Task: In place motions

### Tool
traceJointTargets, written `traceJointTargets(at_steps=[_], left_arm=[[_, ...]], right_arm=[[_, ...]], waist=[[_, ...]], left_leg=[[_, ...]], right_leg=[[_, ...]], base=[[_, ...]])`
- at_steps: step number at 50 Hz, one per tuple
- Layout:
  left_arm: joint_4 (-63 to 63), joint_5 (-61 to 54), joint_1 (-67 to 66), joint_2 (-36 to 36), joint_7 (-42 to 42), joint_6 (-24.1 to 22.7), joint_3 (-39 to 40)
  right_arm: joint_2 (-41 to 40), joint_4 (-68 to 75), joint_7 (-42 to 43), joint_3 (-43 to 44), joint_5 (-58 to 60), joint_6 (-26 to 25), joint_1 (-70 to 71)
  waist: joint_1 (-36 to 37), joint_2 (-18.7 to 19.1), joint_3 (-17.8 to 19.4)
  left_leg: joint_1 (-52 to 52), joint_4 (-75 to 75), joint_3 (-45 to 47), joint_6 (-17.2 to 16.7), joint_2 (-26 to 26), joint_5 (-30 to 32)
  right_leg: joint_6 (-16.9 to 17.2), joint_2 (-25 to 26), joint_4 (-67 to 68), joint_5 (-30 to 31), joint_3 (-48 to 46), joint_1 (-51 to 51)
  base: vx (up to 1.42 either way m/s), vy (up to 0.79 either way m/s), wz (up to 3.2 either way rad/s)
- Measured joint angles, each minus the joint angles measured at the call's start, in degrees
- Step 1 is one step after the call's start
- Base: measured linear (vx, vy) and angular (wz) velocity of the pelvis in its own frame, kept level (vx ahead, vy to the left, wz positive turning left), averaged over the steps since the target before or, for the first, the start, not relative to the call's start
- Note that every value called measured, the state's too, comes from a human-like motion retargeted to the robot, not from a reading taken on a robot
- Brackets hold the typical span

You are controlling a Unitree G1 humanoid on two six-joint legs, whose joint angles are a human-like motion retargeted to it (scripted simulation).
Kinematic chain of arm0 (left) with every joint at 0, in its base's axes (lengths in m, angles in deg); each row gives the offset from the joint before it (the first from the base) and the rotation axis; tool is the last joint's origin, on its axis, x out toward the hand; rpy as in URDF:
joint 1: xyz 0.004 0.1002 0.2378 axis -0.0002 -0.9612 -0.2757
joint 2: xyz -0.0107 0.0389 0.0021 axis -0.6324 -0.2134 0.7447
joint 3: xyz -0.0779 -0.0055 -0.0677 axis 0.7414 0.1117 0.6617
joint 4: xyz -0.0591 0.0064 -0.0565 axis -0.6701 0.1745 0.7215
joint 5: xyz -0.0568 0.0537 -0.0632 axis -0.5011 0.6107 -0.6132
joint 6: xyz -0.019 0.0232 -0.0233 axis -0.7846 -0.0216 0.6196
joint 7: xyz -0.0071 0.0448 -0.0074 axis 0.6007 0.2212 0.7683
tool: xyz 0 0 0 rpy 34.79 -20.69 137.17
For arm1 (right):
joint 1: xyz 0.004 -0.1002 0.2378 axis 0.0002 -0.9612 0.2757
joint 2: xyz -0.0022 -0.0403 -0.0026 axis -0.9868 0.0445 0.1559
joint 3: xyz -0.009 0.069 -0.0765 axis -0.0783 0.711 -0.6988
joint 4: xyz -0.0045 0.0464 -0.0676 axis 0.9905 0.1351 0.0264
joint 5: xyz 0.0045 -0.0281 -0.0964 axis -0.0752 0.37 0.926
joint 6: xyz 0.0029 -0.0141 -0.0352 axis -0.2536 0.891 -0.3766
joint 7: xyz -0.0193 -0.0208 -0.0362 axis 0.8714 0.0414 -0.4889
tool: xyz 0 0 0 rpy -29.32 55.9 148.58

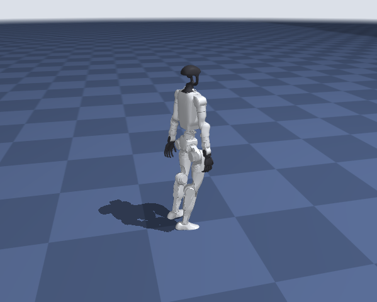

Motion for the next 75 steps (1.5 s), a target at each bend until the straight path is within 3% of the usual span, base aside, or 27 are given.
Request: traceJointTargets(at_steps=[5,10,17,33,40,52,60,75], left_arm=[[-4.58,-2.40,5.63,2.68,-8.93,0.00,-1.15],[-8.71,0.26,8.23,3.74,-17.79,0.48,-4.23],[-11.42,6.37,8.09,2.15,-26.06,0.42,-8.90],[-1.83,14.12,6.71,-0.47,-16.82,4.33,-13.33],[-1.96,15.97,5.46,0.08,-15.27,3.64,-14.53],[-1.38,18.09,6.65,0.33,-17.86,5.91,-16.59],[-3.93,17.16,8.81,-0.45,-18.37,5.01,-18.45],[-1.98,16.52,8.12,-0.59,-17.17,5.69,-17.79]], right_arm=[[-1.25,8.30,-2.47,1.18,-4.89,-3.39,-2.81],[-2.76,8.30,-2.11,0.55,-6.14,-6.40,-7.39],[-2.06,8.30,-4.23,0.03,-2.77,-5.53,-6.04],[-2.52,7.77,-3.37,-1.78,-1.10,-3.38,-3.14],[-2.02,8.30,-3.41,-0.83,-1.57,-3.38,-4.17],[-1.12,8.30,-3.28,-1.13,-0.84,-4.24,-3.49],[-2.66,8.29,-2.62,-4.57,0.85,-4.81,-2.05],[-2.06,8.29,-0.63,-4.24,0.07,-4.63,-1.98]], waist=[[0.52,0.01,1.98],[0.05,0.79,1.49],[-1.89,2.73,1.74],[-2.98,3.79,1.73],[-1.40,5.03,0.25],[-6.90,8.69,-4.28],[-6.94,5.60,-0.24],[-5.30,5.63,-0.47]], left_leg=[[0.55,-1.17,0.01,-1.52,0.38,1.70],[0.15,-1.18,0.06,-1.66,0.54,2.39],[1.48,-2.64,2.08,-1.93,1.05,2.75],[4.08,-4.34,4.36,-2.19,0.82,2.88],[5.16,-7.77,5.05,-4.29,1.26,2.30],[3.83,-15.44,1.02,-8.93,2.71,3.81],[4.49,-12.26,-0.53,-7.47,2.25,3.23],[4.53,-11.76,1.32,-7.36,2.78,3.81]], right_leg=[[-0.43,0.54,-0.19,-0.10,-1.85,0.78],[-1.18,0.68,-0.44,0.16,-2.08,0.45],[-1.85,1.37,-0.09,0.45,-0.28,-0.28],[-2.42,2.60,0.87,-0.46,2.84,-0.76],[-2.38,3.79,0.77,-0.75,3.78,-1.05],[-1.97,5.93,-0.09,-0.71,-1.51,-4.31],[-3.11,5.06,-0.35,-0.01,-4.11,-2.37],[-2.81,4.80,0.12,0.23,-2.91,-2.46]], base=[[-0.05,-0.04,0.24],[0.00,0.00,-0.09],[-0.04,0.01,-0.36],[-0.02,0.01,-0.11],[0.01,0.01,-0.03],[-0.02,0.00,0.38],[-0.03,-0.01,0.16],[0.01,0.00,-0.07]])
